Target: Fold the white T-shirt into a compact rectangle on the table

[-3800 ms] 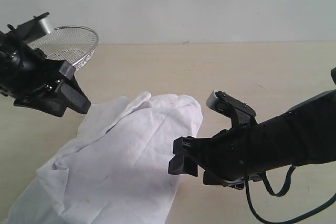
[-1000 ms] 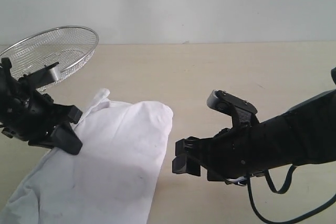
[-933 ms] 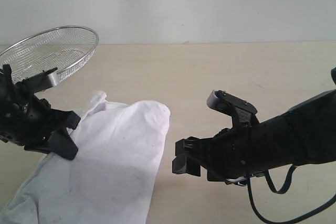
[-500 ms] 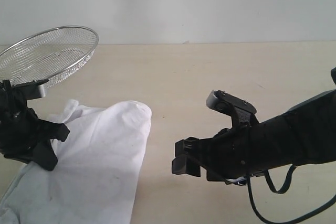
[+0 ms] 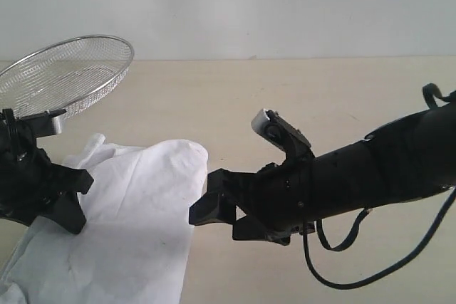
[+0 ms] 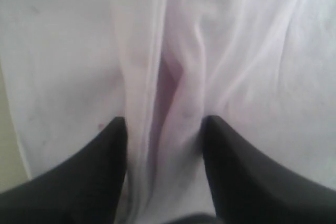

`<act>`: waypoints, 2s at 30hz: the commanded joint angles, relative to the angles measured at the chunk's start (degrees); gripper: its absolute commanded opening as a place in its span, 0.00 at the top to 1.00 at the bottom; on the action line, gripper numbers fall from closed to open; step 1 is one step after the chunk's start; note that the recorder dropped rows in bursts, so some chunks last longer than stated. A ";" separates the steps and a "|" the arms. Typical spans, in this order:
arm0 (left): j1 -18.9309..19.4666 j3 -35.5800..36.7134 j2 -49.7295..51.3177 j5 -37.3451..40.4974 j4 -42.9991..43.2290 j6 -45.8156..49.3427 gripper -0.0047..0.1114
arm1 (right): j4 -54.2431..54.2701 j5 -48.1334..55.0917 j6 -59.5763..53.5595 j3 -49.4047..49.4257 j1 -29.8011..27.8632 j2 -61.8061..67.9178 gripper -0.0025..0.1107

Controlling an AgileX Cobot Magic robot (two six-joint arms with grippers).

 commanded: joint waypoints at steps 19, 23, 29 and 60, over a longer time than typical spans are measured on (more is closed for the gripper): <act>0.15 -0.10 -0.26 1.03 -0.37 -0.35 0.60 | 0.37 7.31 0.36 -11.62 1.80 15.00 0.38; 0.15 -0.10 -0.26 1.03 -0.37 -0.35 0.60 | 0.37 7.15 1.00 -14.28 4.58 17.86 0.38; 0.15 -0.10 -0.26 1.44 -0.28 -0.12 0.60 | 0.37 4.99 1.66 -15.64 5.37 19.76 0.44; 0.15 -4.35 -12.27 2.07 -18.31 11.35 0.64 | -18.56 7.62 11.64 -15.50 -2.88 18.12 0.98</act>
